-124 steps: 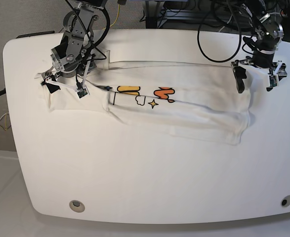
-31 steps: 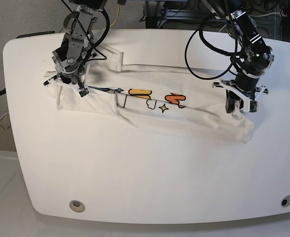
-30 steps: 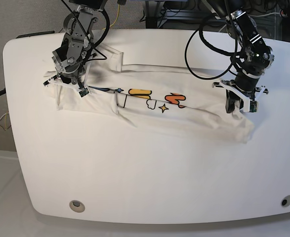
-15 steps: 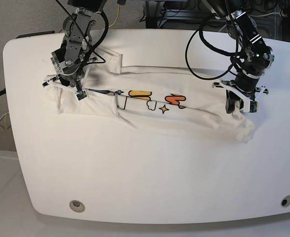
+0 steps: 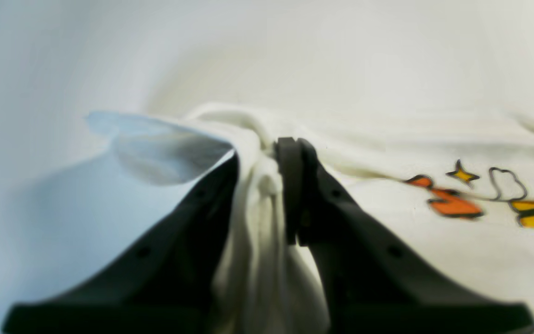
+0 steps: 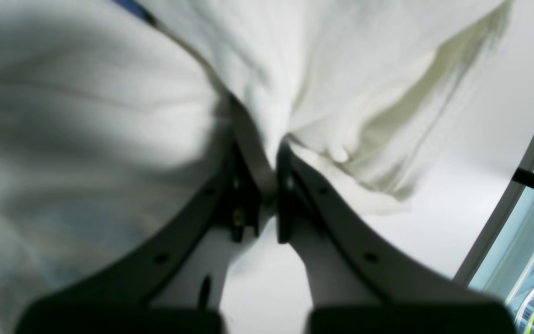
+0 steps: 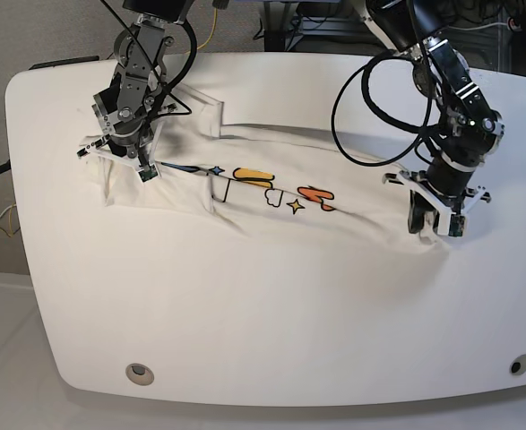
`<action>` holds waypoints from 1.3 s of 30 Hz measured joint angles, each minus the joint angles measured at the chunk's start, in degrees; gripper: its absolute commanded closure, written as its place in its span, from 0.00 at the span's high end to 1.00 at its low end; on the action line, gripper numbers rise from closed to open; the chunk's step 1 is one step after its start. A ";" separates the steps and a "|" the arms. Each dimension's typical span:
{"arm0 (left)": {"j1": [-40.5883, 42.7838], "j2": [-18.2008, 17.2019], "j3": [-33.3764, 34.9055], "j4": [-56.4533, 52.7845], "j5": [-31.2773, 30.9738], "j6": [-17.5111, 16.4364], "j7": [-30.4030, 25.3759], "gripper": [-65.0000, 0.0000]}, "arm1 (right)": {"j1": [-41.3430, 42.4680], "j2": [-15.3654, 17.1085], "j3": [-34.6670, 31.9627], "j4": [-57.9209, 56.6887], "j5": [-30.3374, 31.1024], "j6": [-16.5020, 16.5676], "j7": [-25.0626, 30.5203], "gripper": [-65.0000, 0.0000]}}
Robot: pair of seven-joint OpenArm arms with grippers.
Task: Fold the T-shirt properly
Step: 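Drag the gripped end with the left gripper toward the right gripper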
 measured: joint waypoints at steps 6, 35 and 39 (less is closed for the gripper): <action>-2.82 -0.09 0.90 0.00 0.39 0.17 2.84 0.04 | -0.11 -0.02 0.00 -0.04 0.02 -0.02 0.07 0.00; 4.81 -0.33 33.59 -6.40 -16.90 20.81 -9.03 0.04 | -0.48 -0.04 0.00 0.02 0.04 -0.04 0.76 0.00; 5.75 -0.31 36.28 -9.29 -17.07 21.94 -11.78 0.04 | -0.57 -0.02 0.00 0.02 0.04 -0.07 0.90 0.00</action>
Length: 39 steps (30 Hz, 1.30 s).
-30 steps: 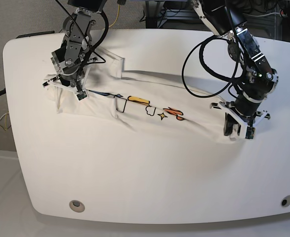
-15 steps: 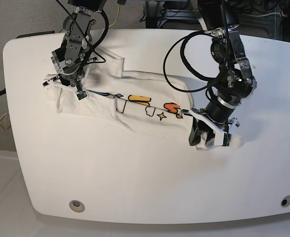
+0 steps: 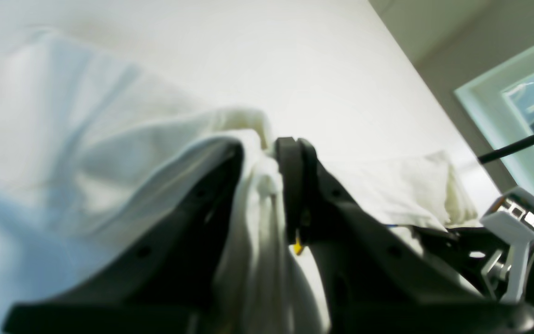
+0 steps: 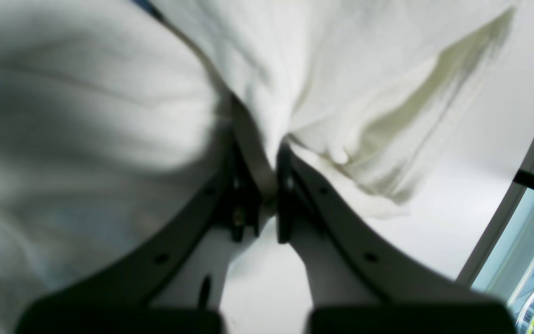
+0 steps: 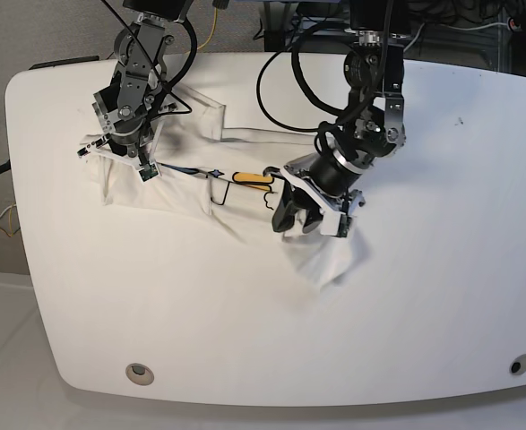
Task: Fold the T-shirt properly
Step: 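Drag the gripped end with the left gripper toward the right gripper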
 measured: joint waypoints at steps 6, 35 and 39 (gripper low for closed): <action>0.15 -0.02 1.46 -5.05 0.00 0.59 -1.33 0.04 | -0.02 0.00 0.00 0.00 0.00 0.00 0.04 0.00; -0.48 -0.42 17.84 -22.47 8.22 9.55 -19.50 0.04 | -0.02 0.00 0.00 0.00 0.00 0.00 0.02 0.00; -0.61 -0.90 19.37 -22.67 8.22 12.87 -20.22 0.04 | -0.02 0.00 0.00 0.00 0.02 0.00 0.02 0.00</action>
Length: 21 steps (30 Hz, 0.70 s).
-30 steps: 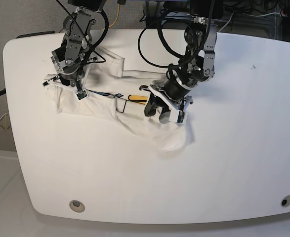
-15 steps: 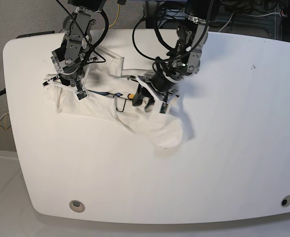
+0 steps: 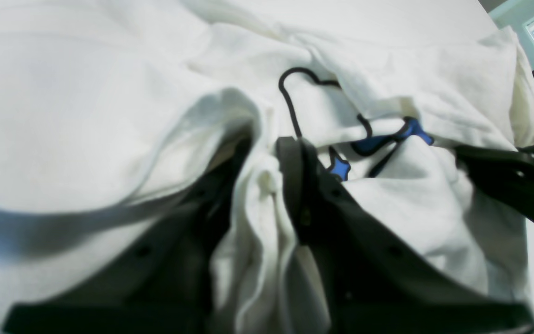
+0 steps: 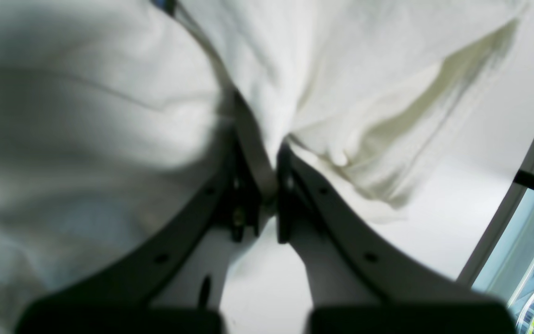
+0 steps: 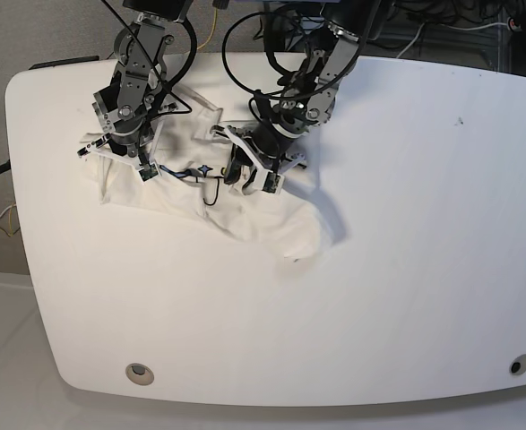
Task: Fold the T-shirt properly
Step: 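Drag the gripped end with the left gripper toward the right gripper, then hold the folded end with the left gripper and press it flat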
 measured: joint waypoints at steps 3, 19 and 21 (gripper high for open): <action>-0.17 -1.05 1.79 0.13 -0.04 2.21 -0.42 0.04 | 0.00 0.02 0.00 0.00 0.00 0.00 0.00 0.00; -0.81 -7.34 4.17 1.11 -0.72 9.62 -3.28 0.05 | 0.00 -0.02 -0.17 0.00 0.76 0.02 0.09 0.00; -0.81 -7.82 4.17 1.18 -0.76 9.64 -3.52 0.12 | 0.00 -0.04 -0.20 0.00 1.09 0.04 0.31 0.00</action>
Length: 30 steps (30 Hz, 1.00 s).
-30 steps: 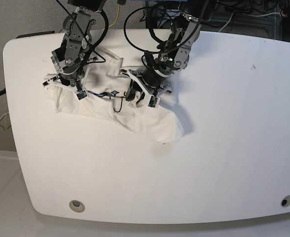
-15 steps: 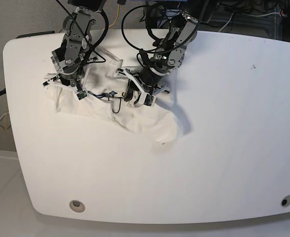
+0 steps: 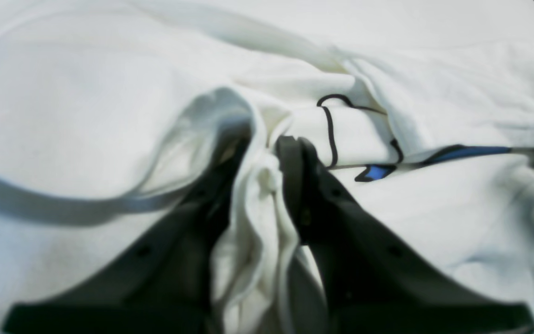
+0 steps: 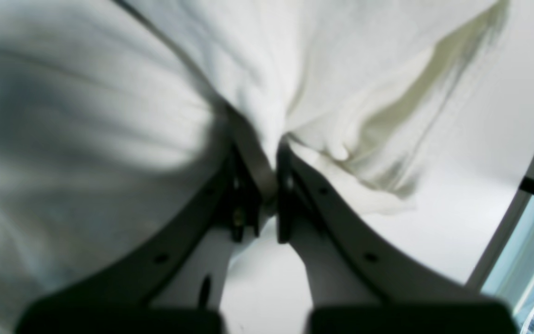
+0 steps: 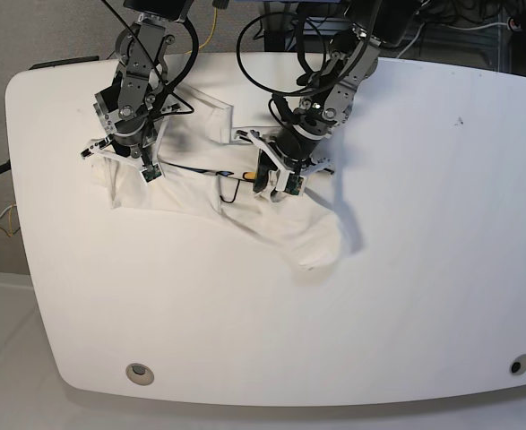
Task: Fold the T-shirt properly
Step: 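Hold the folded end with the left gripper and press it flat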
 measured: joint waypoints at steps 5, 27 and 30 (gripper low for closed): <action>0.00 -0.63 -0.04 0.17 -0.04 0.26 0.02 0.52 | 0.02 0.00 -0.13 0.00 0.20 0.02 0.17 0.00; 2.54 -3.30 -0.50 10.60 1.18 4.42 6.67 0.84 | 0.11 0.00 -0.13 -0.02 0.26 0.04 0.28 0.00; 2.58 -3.30 -0.50 12.20 1.18 4.46 6.95 0.84 | 0.13 0.00 -0.13 -0.02 0.24 0.04 0.28 0.00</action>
